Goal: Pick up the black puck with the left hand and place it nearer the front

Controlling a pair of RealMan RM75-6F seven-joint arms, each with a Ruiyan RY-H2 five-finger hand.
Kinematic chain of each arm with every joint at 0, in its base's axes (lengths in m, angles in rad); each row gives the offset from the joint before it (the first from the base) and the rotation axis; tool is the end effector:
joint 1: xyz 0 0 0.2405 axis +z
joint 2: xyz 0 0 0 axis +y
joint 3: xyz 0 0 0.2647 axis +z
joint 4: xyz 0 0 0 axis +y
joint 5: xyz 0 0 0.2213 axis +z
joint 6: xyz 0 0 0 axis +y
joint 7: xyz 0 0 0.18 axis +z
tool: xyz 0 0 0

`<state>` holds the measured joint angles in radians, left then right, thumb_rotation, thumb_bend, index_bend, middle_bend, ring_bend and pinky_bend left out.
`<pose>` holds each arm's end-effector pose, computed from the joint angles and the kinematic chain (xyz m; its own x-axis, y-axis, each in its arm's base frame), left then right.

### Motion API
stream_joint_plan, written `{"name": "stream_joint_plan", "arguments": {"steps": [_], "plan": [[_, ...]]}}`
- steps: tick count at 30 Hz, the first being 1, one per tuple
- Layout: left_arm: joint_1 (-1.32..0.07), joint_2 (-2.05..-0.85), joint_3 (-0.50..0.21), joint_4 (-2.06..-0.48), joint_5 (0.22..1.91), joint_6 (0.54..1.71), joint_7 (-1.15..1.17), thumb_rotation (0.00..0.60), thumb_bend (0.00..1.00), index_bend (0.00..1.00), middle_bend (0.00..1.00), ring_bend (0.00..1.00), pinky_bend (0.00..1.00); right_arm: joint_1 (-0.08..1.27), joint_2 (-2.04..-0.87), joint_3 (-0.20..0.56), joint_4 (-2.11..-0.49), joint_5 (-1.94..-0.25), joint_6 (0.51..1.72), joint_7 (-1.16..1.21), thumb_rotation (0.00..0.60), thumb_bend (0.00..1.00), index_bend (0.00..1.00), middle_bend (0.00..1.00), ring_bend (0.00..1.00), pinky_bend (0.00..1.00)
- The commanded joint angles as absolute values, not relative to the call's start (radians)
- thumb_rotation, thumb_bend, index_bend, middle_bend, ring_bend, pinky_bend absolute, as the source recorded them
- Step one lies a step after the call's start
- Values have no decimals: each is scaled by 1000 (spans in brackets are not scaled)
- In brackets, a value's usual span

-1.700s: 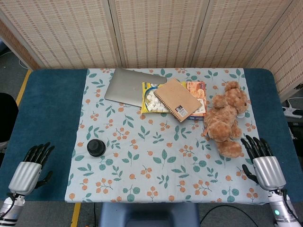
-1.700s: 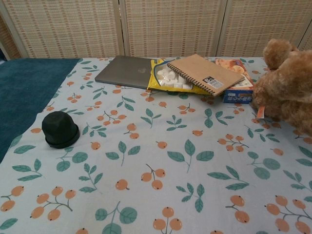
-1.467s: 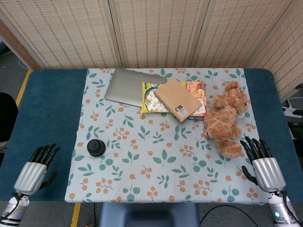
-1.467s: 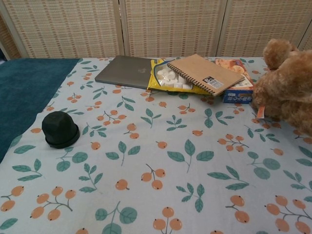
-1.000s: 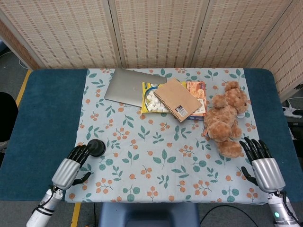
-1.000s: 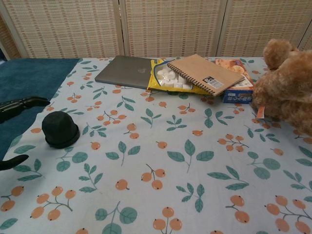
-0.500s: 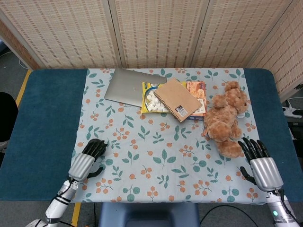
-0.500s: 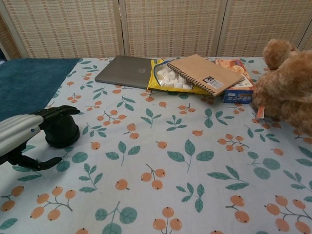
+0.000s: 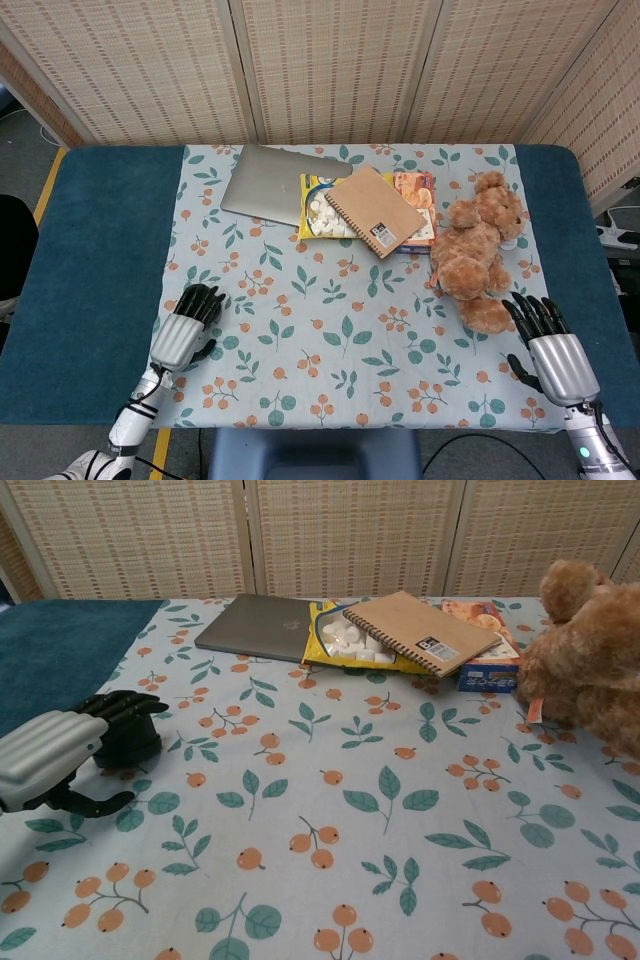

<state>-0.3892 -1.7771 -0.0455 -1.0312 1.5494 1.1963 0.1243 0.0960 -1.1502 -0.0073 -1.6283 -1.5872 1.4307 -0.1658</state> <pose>-0.2635 0.3009 -0.0762 0.5040 0.1520 0.8502 0.8347 -0.3384 -0.4344 -0.3085 -0.2069 0.1160 0.5141 -0.0933 0.8526 -0.8558 -0.1226 0.5026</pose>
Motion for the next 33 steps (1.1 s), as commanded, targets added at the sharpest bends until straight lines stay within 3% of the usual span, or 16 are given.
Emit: {"name": "stream_joint_plan", "arguments": {"steps": [1, 13, 23, 33], "plan": [[-399, -1841, -53, -932, 1547, 1219, 150, 600, 330, 76, 37, 1, 105, 96, -1150, -8, -1630, -1587, 1430, -166, 600, 286, 0, 0, 0, 0], [-410, -1918, -63, -789, 1555, 1296, 73, 600, 333, 237, 306, 213, 183, 100, -1148, -14, -1632, -1588, 1418, -169, 600, 286, 0, 0, 0, 0], [-415, -2010, -85, -618, 1562, 1407, -17, 600, 468, 402, 540, 465, 437, 102, -1146, -18, -1636, -1586, 1408, -177, 600, 286, 0, 0, 0, 0], [-423, -2047, -71, -504, 1555, 1393, -10, 600, 508, 424, 560, 496, 522, 102, -1141, -21, -1645, -1587, 1405, -177, 600, 286, 0, 0, 0, 0]]}}
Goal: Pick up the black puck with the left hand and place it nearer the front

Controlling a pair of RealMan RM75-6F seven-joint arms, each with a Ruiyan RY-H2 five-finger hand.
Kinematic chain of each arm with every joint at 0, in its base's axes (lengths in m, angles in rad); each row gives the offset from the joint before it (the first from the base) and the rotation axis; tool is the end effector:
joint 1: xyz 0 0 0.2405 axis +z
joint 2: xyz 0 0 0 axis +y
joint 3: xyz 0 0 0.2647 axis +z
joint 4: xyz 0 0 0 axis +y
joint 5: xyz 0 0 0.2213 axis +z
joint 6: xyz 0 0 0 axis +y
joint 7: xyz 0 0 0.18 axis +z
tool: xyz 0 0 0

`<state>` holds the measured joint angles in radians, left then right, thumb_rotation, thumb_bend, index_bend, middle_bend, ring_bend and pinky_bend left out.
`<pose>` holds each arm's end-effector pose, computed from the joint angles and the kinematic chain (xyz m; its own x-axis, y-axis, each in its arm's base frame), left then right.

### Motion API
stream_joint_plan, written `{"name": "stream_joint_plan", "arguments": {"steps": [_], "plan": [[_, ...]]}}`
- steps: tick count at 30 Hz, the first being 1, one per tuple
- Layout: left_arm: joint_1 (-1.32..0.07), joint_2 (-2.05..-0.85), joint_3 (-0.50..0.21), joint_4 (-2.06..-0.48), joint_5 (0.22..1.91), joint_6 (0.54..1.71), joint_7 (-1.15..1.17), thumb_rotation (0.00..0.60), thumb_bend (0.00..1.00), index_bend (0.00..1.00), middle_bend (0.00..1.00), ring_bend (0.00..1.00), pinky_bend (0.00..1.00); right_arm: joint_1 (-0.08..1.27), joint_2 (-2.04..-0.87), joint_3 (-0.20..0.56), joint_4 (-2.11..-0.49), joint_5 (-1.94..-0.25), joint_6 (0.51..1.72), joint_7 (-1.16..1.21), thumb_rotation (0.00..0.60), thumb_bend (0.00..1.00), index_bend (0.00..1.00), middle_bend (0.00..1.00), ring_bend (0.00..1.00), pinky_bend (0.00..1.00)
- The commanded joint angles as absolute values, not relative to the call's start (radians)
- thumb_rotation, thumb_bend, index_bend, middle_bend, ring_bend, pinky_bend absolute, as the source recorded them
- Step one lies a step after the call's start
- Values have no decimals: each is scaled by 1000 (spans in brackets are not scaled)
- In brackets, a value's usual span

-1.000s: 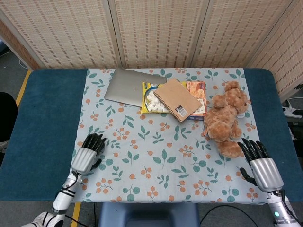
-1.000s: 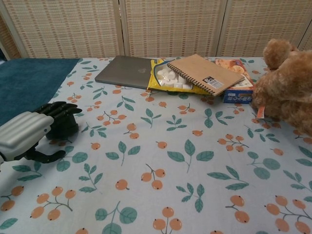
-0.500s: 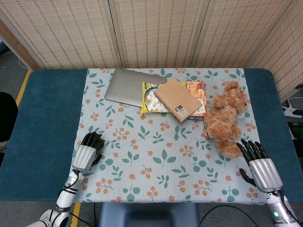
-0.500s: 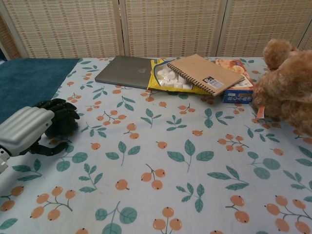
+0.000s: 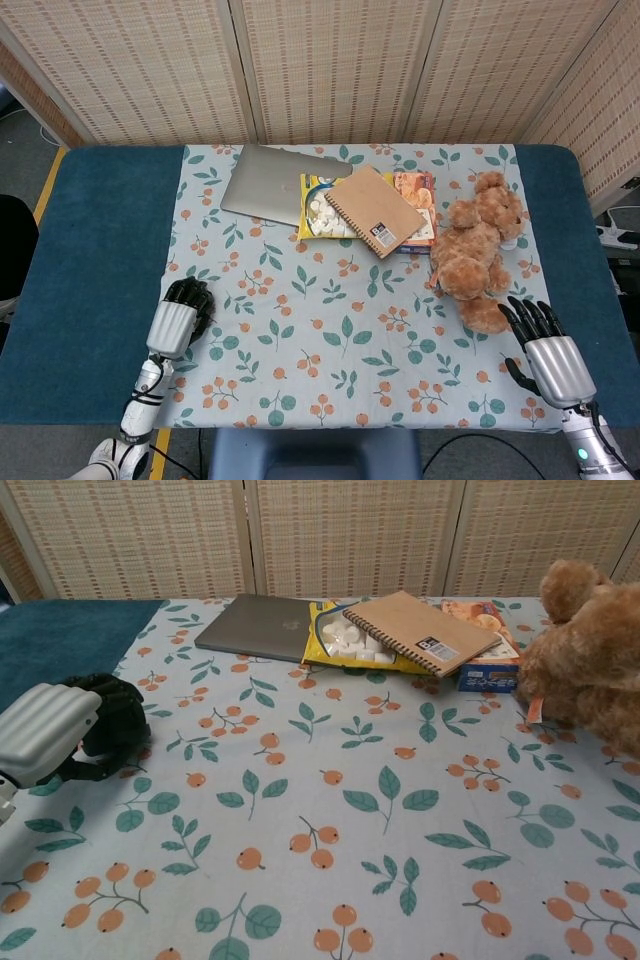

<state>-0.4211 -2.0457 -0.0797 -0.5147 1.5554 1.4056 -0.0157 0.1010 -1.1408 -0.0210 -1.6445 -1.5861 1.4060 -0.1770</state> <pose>-0.2724 0.3265 -0.0758 0.5261 -0.1000 0.8445 0.8040 -0.2652 -0.5322 -0.3080 -0.2044 0.1115 0.5200 -0.1276 0.8446 -0.8528 -0.1327 0.5051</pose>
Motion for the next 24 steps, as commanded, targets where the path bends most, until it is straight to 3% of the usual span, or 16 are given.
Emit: {"name": "stream_joint_plan", "arguments": {"steps": [1, 4, 11, 16, 21, 24], "plan": [[-423, -2045, -66, -502, 1557, 1386, -9, 600, 506, 422, 554, 483, 506, 102, -1141, -21, -1644, -1587, 1405, -177, 600, 286, 0, 0, 0, 0], [-422, -2042, -60, -502, 1554, 1374, -7, 600, 501, 413, 540, 452, 489, 104, -1142, -22, -1644, -1586, 1400, -178, 600, 286, 0, 0, 0, 0], [-428, -2043, -66, -491, 1546, 1386, 33, 600, 522, 435, 606, 556, 631, 104, -1141, -23, -1646, -1585, 1398, -179, 600, 286, 0, 0, 0, 0], [-429, -2054, -93, -480, 1522, 1410, 41, 600, 665, 514, 699, 672, 753, 105, -1141, -25, -1648, -1587, 1396, -182, 600, 286, 0, 0, 0, 0], [-435, -2067, -175, -510, 1459, 1453, -135, 600, 797, 608, 785, 759, 847, 104, -1140, -26, -1649, -1590, 1399, -181, 600, 286, 0, 0, 0, 0], [-439, -2020, -272, -669, 1372, 1396, -408, 600, 814, 627, 809, 780, 871, 103, -1140, -27, -1649, -1592, 1401, -180, 600, 285, 0, 0, 0, 0]]}}
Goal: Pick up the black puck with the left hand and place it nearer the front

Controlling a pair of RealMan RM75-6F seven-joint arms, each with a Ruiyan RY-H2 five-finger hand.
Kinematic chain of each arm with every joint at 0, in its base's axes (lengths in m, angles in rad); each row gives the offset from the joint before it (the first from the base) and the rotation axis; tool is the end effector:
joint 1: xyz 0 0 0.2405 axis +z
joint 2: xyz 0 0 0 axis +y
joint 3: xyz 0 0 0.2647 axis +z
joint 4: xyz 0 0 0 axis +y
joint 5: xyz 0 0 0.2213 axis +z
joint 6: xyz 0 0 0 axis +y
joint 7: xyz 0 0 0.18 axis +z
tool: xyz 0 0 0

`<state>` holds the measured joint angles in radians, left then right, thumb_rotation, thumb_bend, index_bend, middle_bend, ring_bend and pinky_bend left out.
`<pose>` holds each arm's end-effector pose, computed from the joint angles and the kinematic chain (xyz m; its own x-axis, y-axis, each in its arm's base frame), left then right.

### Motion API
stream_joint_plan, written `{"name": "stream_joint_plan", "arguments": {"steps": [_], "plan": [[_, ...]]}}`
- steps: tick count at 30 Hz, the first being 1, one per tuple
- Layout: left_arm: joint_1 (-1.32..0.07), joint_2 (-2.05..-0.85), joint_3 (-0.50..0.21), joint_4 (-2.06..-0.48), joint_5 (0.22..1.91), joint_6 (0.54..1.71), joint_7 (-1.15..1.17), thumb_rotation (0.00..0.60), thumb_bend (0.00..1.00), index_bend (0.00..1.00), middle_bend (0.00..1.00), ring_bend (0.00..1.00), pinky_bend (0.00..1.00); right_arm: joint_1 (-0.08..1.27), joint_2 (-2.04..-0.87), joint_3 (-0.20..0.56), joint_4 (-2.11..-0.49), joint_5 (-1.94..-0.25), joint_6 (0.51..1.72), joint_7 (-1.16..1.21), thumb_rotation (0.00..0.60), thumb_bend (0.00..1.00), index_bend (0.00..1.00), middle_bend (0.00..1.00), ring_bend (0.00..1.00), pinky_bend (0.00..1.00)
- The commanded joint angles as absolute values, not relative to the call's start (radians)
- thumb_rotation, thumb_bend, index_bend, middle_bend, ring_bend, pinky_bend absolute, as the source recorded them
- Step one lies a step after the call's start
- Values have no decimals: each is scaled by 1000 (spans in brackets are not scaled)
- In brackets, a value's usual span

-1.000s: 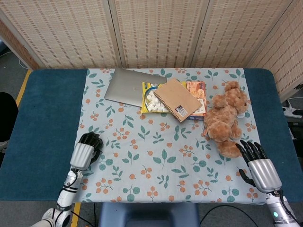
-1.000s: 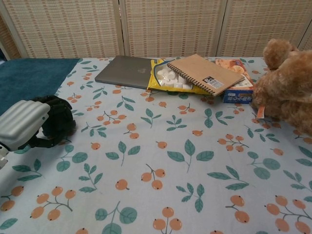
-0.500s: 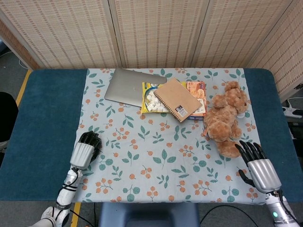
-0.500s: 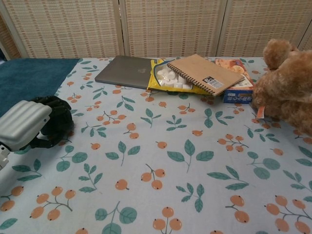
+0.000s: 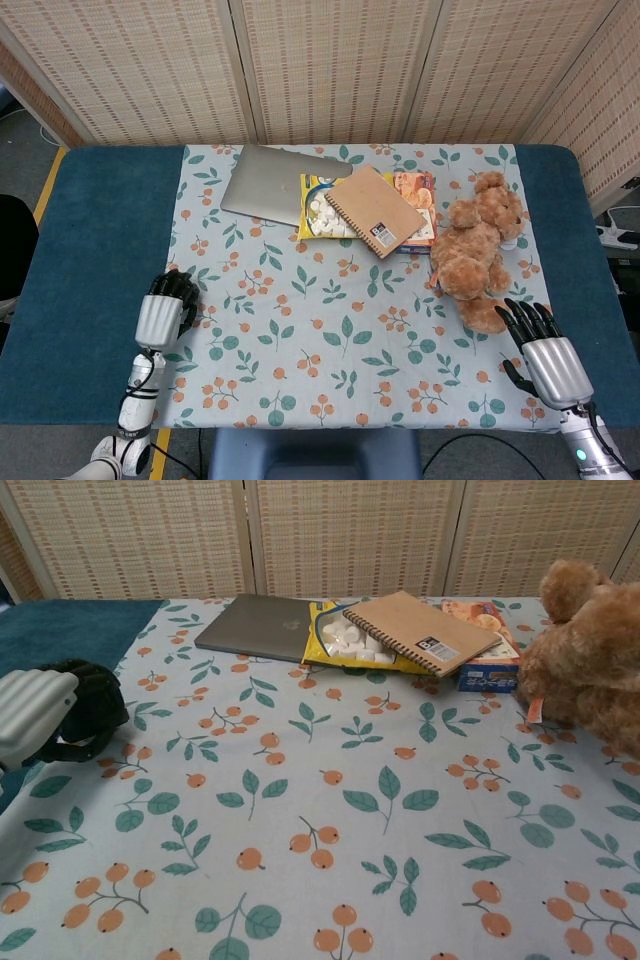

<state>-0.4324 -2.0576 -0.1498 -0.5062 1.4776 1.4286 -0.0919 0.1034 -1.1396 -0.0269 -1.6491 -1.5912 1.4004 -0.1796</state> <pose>-0.2791 0.3393 -0.0566 0.4228 -0.1450 0.8946 0.8828 -0.1573 -0.4427 -0.3067 -0.2033 0.1093 0.5208 -0.1365 0.8427 -0.8522 -0.1417 0.5037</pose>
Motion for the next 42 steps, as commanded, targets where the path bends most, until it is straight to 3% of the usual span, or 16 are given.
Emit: {"name": "stream_joint_plan", "arguments": {"steps": [1, 4, 8, 9, 10, 12, 16, 21, 24, 27, 35, 38, 42], "plan": [[-438, -1986, -300, -746, 1345, 1373, -468, 600, 817, 628, 810, 780, 872, 103, -1140, -27, -1649, -1592, 1401, -180, 600, 285, 0, 0, 0, 0], [-426, -1887, -360, -963, 1276, 1296, -560, 600, 823, 628, 810, 780, 874, 104, -1141, -28, -1649, -1592, 1399, -180, 600, 285, 0, 0, 0, 0], [-412, -1817, -390, -1109, 1217, 1219, -606, 600, 824, 632, 811, 780, 875, 105, -1142, -28, -1649, -1592, 1397, -182, 600, 285, 0, 0, 0, 0], [-376, -1689, -513, -1391, 961, 919, -878, 600, 826, 634, 810, 780, 875, 108, -1144, -29, -1649, -1592, 1390, -185, 600, 285, 0, 0, 0, 0], [-374, -1554, -550, -1472, 842, 720, -921, 600, 828, 635, 810, 780, 875, 109, -1144, -29, -1649, -1592, 1389, -185, 600, 285, 0, 0, 0, 0], [-399, -1431, -557, -1486, 731, 561, -900, 600, 835, 636, 810, 780, 875, 109, -1143, -29, -1651, -1592, 1389, -185, 600, 285, 0, 0, 0, 0], [-422, -1404, -548, -1487, 627, 513, -891, 600, 834, 638, 811, 781, 876, 108, -1143, -30, -1652, -1595, 1392, -187, 600, 285, 0, 0, 0, 0], [-481, -1349, -566, -1412, 401, 267, -999, 600, 842, 643, 813, 788, 885, 110, -1145, -31, -1648, -1596, 1389, -187, 600, 285, 0, 0, 0, 0], [-522, -1338, -554, -1369, 346, 215, -1013, 600, 846, 645, 814, 789, 887, 111, -1144, -31, -1649, -1596, 1388, -186, 600, 285, 0, 0, 0, 0], [-534, -1334, -556, -1382, 354, 249, -993, 600, 847, 646, 814, 789, 887, 110, -1143, -31, -1650, -1597, 1391, -185, 600, 285, 0, 0, 0, 0], [-534, -1436, -551, -1453, 576, 631, -825, 600, 849, 650, 813, 789, 887, 115, -1141, -39, -1656, -1598, 1372, -192, 600, 285, 0, 0, 0, 0], [-475, -1469, -502, -1490, 740, 821, -763, 600, 850, 652, 813, 790, 887, 115, -1136, -44, -1659, -1603, 1371, -186, 600, 285, 0, 0, 0, 0], [-471, -1606, -403, -1338, 1028, 1093, -652, 600, 851, 653, 813, 789, 887, 115, -1133, -46, -1663, -1602, 1368, -185, 600, 285, 0, 0, 0, 0]]}}
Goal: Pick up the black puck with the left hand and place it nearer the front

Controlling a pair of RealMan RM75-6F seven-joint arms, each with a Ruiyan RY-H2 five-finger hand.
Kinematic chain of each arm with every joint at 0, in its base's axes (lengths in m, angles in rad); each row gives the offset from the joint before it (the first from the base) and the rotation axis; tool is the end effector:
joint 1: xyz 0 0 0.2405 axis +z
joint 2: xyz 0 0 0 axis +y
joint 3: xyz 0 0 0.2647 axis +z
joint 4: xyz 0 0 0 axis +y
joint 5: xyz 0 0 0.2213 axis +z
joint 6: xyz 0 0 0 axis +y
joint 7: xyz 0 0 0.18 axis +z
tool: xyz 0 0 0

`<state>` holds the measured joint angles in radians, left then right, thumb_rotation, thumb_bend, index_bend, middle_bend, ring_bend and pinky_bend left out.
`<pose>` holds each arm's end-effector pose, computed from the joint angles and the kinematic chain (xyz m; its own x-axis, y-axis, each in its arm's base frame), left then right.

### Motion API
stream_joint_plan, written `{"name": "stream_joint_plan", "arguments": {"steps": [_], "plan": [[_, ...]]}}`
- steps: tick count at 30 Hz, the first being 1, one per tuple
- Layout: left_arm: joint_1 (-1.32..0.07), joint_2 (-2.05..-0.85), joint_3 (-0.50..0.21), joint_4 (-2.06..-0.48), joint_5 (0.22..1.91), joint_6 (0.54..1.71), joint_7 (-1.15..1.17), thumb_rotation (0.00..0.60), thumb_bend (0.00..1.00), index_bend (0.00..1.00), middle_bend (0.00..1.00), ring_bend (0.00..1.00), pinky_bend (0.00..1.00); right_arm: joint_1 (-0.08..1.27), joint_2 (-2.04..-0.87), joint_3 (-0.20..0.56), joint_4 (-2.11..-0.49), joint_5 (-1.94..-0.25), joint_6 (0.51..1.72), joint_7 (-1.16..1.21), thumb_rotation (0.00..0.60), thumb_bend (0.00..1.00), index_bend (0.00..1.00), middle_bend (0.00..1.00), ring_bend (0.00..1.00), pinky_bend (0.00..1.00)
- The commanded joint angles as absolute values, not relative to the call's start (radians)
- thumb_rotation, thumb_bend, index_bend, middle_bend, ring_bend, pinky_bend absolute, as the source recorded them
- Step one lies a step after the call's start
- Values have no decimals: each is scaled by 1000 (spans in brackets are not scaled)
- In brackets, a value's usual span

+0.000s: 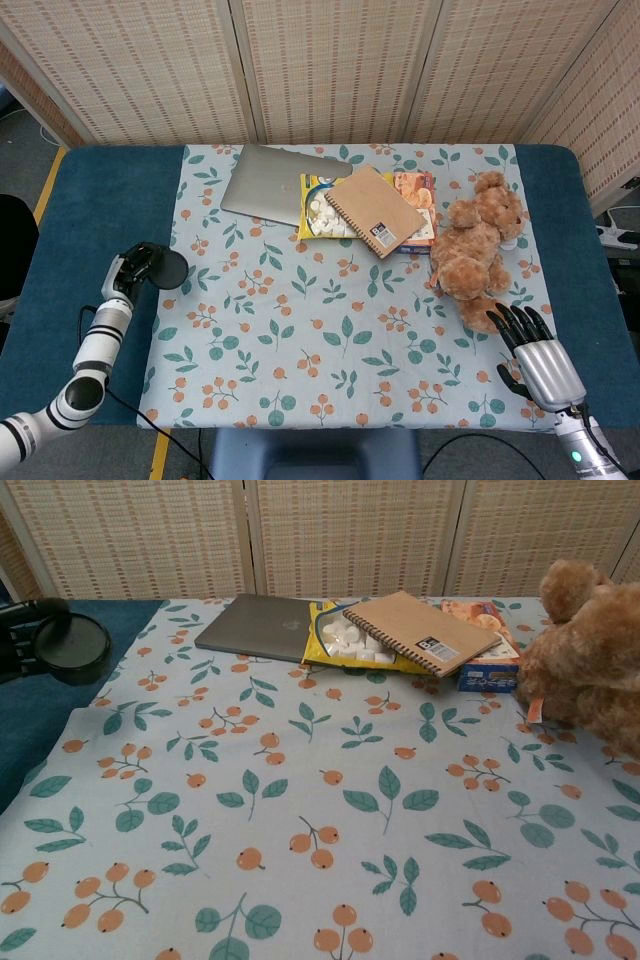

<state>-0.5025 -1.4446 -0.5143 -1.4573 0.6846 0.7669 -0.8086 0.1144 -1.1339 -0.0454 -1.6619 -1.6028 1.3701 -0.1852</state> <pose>-0.2633 0.4127 0.0378 -0.8776 -0.0828 0.4721 0.4177 0.3513 0.8380 -0.3041 -0.2005 0.1016 0.5249 -0.1753 0.8329 -0.8494 -0.1703 0.4995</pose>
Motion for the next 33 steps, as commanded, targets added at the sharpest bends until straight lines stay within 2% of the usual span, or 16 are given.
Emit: {"name": "stream_joint_plan", "arguments": {"steps": [1, 3, 8, 11, 15, 22, 33], "plan": [[-472, -1655, -361, -1262, 1119, 1166, -635, 600, 851, 653, 812, 789, 886, 116, -1132, -47, -1665, -1600, 1365, -185, 600, 285, 0, 0, 0, 0], [-475, -1721, -299, -1134, 1237, 1253, -619, 600, 855, 654, 812, 788, 886, 117, -1132, -48, -1667, -1599, 1360, -187, 600, 285, 0, 0, 0, 0], [-487, -1903, -144, -701, 1482, 1453, -580, 600, 867, 654, 811, 789, 885, 119, -1129, -55, -1675, -1603, 1351, -192, 600, 285, 0, 0, 0, 0], [-492, -1998, -71, -458, 1568, 1513, -573, 600, 863, 653, 811, 788, 884, 119, -1125, -59, -1679, -1607, 1350, -191, 600, 285, 0, 0, 0, 0], [-483, -2066, -8, -280, 1625, 1538, -561, 600, 854, 654, 810, 788, 884, 118, -1121, -61, -1681, -1612, 1353, -184, 600, 285, 0, 0, 0, 0], [-470, -2119, 61, -159, 1683, 1579, -505, 600, 857, 654, 810, 788, 884, 117, -1117, -65, -1681, -1620, 1355, -178, 600, 286, 0, 0, 0, 0], [-454, -2120, 104, -142, 1708, 1601, -481, 600, 855, 653, 803, 777, 868, 115, -1113, -70, -1681, -1633, 1363, -167, 600, 285, 0, 0, 0, 0]]}}
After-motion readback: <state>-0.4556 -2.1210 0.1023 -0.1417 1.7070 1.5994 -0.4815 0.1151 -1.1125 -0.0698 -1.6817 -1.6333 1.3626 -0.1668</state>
